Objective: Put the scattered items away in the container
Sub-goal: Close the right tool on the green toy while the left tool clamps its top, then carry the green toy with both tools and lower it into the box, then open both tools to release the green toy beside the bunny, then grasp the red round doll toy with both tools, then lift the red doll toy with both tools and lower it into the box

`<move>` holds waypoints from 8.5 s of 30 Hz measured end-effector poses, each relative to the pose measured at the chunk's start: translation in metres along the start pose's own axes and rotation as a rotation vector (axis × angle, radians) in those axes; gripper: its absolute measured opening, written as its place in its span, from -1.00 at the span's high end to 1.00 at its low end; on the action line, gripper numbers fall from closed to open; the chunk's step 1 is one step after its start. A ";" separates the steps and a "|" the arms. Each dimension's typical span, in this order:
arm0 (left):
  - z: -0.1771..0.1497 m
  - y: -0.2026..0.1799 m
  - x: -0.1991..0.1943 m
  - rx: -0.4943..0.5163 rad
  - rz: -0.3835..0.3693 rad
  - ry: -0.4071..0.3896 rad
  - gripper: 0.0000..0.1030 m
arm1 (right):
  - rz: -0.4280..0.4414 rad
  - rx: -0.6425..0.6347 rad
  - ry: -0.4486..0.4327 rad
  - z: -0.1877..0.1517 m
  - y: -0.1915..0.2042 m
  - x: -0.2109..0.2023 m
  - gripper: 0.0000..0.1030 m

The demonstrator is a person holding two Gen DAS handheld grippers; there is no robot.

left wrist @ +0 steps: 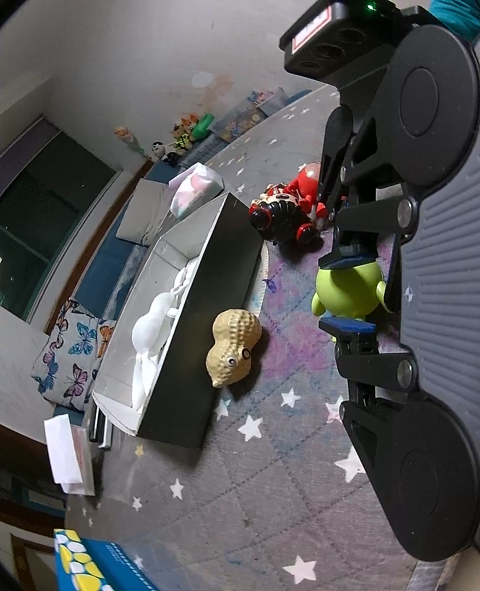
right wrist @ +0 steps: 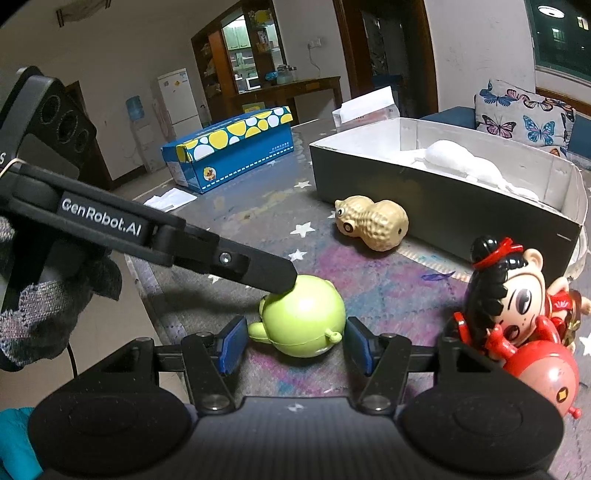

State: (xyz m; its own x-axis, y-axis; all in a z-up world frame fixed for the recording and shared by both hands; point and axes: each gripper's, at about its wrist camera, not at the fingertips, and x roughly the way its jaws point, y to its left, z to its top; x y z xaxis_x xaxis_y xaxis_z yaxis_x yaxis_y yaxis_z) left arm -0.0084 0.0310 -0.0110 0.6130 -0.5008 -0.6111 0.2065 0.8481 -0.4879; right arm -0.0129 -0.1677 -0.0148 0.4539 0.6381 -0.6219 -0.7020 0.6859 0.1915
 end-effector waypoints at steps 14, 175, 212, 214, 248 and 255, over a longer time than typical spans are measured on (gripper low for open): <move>-0.009 -0.019 0.001 0.113 0.010 0.021 0.30 | 0.035 0.042 -0.012 -0.001 -0.007 -0.008 -0.09; 0.005 -0.045 0.087 0.012 -0.212 0.117 0.27 | -0.274 0.081 -0.020 -0.026 -0.060 -0.069 0.05; 0.010 -0.032 0.070 -0.026 -0.322 0.120 0.68 | -0.260 0.036 -0.050 -0.017 -0.055 -0.076 0.06; 0.016 -0.037 0.063 -0.009 -0.320 0.093 0.68 | -0.262 0.027 -0.072 -0.010 -0.054 -0.081 0.06; 0.155 0.042 0.119 -0.076 -0.023 -0.010 0.67 | -0.181 0.022 0.106 0.145 -0.138 0.080 0.07; 0.155 0.038 0.125 -0.041 0.021 0.012 0.65 | -0.199 -0.004 0.180 0.149 -0.142 0.103 0.07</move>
State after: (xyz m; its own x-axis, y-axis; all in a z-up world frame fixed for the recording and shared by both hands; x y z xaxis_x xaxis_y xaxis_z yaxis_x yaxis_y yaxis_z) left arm 0.1945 0.0274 -0.0097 0.6075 -0.4849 -0.6291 0.1616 0.8509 -0.4998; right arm 0.2150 -0.1472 0.0075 0.4789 0.4179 -0.7720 -0.6108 0.7903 0.0489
